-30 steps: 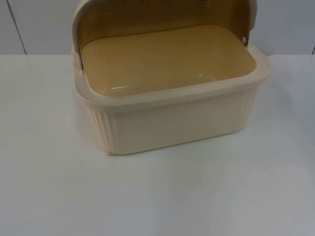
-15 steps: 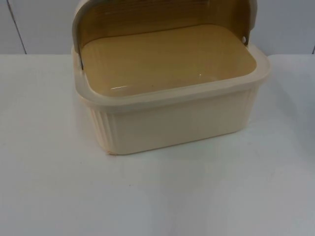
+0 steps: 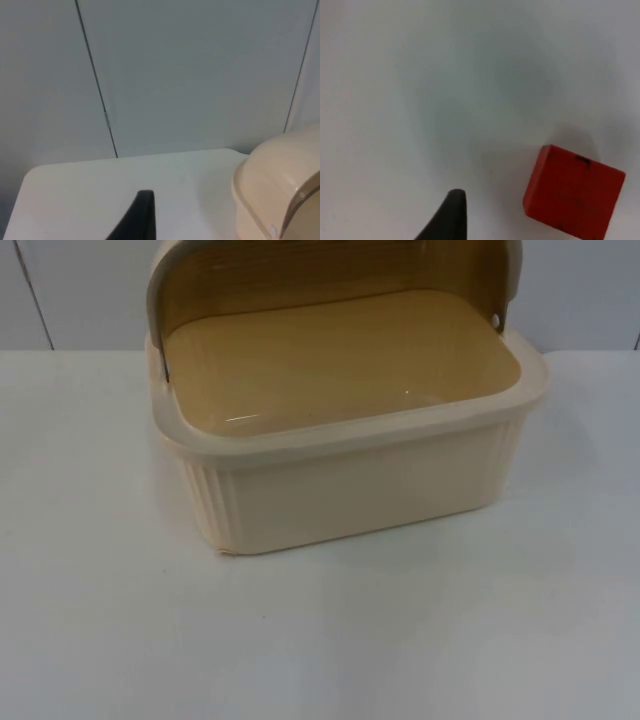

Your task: Open the box lid with the left hand, place the block into the box with the right hand, then close the box lid with the left hand.

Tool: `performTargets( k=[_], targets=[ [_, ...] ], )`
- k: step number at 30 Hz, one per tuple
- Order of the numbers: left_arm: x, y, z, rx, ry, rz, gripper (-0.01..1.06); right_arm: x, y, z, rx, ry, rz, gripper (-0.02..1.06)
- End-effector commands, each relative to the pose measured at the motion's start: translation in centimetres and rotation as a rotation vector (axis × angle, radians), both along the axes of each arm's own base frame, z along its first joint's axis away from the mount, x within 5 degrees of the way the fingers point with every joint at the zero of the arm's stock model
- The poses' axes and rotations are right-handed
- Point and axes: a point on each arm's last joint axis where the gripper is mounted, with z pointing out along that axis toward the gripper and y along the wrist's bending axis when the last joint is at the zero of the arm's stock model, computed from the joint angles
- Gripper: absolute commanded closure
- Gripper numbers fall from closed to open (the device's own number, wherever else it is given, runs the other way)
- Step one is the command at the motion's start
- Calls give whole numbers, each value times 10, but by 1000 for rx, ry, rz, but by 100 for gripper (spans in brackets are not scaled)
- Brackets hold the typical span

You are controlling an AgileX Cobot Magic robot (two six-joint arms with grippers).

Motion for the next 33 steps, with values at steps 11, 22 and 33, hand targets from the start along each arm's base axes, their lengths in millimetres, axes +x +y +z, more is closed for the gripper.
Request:
performTargets(
  k=[11,22,33],
  targets=[
    [-1,-1,0,2,-6,-3,1,12,-3,-60,150,75,-252,-1],
    [-1,-1,0,0,-5,-3,1,14,-3,-93,217,162,-405,0],
    [-1,-1,0,0,-5,-3,1,15,-3,-95,216,158,-402,49]
  ],
)
